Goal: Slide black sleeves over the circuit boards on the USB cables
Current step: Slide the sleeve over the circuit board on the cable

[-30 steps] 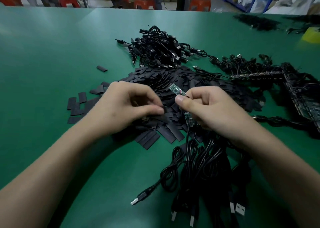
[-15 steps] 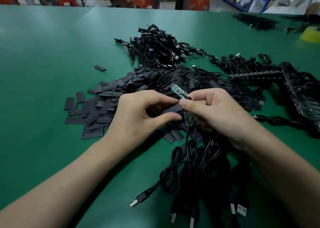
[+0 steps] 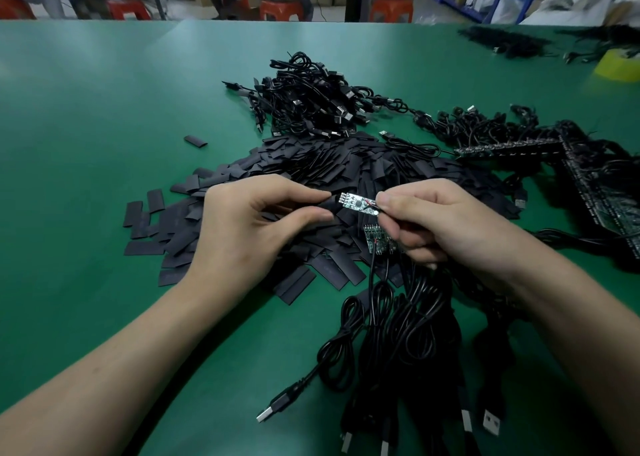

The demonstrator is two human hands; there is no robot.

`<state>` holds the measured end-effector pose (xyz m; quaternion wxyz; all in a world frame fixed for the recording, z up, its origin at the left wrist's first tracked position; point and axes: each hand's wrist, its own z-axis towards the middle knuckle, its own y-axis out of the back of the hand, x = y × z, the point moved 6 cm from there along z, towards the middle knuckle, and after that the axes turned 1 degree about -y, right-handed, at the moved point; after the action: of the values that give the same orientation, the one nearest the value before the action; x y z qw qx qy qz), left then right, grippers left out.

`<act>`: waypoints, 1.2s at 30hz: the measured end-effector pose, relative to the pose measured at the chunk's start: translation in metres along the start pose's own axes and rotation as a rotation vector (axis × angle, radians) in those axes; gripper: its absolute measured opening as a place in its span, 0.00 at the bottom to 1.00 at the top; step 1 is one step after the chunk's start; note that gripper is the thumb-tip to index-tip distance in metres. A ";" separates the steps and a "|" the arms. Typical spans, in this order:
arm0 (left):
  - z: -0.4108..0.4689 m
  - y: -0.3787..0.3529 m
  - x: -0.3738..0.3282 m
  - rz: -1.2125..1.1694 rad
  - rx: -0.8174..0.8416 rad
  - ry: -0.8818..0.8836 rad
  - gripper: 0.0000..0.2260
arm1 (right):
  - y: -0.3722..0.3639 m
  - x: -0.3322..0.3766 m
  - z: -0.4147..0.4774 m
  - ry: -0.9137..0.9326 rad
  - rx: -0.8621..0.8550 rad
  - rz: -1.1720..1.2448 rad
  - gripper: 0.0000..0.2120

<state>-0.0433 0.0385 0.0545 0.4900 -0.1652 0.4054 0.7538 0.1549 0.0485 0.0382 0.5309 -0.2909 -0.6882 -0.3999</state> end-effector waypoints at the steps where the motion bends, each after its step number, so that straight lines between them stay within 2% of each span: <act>1: 0.000 0.000 -0.001 0.009 0.002 -0.013 0.08 | -0.001 0.000 0.000 -0.005 0.009 -0.002 0.22; 8: -0.001 0.000 -0.004 0.138 0.027 -0.153 0.09 | -0.005 -0.006 0.002 -0.039 0.035 -0.054 0.22; 14: -0.002 -0.005 -0.003 0.209 0.191 -0.265 0.11 | -0.004 -0.009 0.001 -0.062 0.046 -0.064 0.20; 19: 0.000 -0.005 -0.001 0.162 0.206 -0.200 0.12 | -0.003 -0.009 0.000 -0.055 0.038 -0.047 0.21; 26: -0.001 -0.008 0.006 0.136 0.214 -0.086 0.11 | -0.009 -0.004 0.003 0.053 -0.013 -0.321 0.21; 31: -0.002 -0.008 0.004 0.186 0.193 -0.149 0.11 | -0.009 -0.005 0.003 0.065 0.017 -0.356 0.20; 36: -0.002 -0.009 0.001 0.222 0.199 -0.232 0.12 | -0.010 -0.004 0.002 0.076 0.027 -0.276 0.19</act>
<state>-0.0362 0.0391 0.0486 0.4612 0.0180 0.4346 0.7734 0.1468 0.0457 0.0317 0.5003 -0.1708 -0.7065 -0.4705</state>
